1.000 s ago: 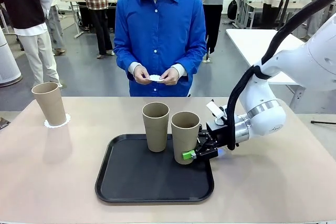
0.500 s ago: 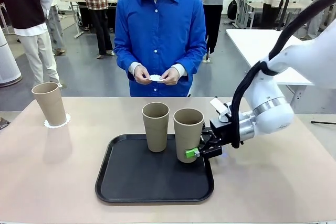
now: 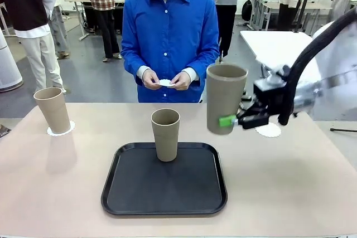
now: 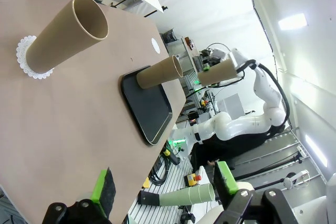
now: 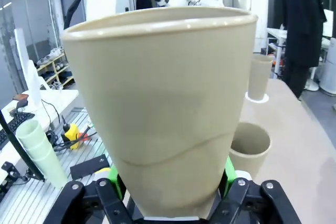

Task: Place coasters on the table and set cups on them.
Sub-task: Take one Reusable plastic cup from the Flat Tray and place it on a coaster set by the human.

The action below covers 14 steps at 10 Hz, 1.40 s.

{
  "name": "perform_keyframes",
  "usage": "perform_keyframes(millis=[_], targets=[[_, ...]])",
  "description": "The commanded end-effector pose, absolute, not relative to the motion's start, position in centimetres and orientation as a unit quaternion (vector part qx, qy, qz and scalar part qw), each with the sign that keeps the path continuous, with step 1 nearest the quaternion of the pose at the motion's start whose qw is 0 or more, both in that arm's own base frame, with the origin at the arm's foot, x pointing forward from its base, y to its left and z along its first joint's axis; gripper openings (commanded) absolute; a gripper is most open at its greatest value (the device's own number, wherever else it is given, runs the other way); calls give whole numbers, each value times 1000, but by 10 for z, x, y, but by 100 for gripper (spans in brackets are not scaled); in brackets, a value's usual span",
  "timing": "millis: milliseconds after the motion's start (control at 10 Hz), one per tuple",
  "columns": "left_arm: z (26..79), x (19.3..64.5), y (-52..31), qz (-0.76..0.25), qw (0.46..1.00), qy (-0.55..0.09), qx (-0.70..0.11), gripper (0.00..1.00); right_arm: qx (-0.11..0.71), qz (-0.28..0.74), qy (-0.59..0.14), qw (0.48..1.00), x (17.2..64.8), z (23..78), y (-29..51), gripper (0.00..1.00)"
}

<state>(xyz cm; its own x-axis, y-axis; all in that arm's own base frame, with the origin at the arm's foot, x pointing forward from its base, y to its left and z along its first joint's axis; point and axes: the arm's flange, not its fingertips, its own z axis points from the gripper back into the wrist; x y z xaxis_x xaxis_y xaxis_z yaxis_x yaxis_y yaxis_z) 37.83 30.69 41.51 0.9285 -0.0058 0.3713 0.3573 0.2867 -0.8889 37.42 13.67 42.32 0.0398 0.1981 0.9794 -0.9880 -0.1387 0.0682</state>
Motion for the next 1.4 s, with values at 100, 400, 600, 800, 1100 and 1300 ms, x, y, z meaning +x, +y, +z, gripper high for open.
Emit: perform_keyframes(millis=[100,400,600,800,1100,1300], targets=[[418,377,307,-112,789,-148,-585,100,491,559,-386,546,366,458,138,0],[418,377,307,-112,789,-148,-585,100,488,561,-396,538,364,465,136,0],[418,377,307,-112,789,-148,-585,100,488,561,-396,538,364,465,136,0],[418,377,307,-112,789,-148,-585,100,488,561,-393,541,365,462,137,81],[418,377,307,-112,789,-148,-585,100,454,504,-421,602,446,424,46,81],[418,377,307,-112,789,-148,-585,100,425,451,-454,640,490,404,-16,81]])
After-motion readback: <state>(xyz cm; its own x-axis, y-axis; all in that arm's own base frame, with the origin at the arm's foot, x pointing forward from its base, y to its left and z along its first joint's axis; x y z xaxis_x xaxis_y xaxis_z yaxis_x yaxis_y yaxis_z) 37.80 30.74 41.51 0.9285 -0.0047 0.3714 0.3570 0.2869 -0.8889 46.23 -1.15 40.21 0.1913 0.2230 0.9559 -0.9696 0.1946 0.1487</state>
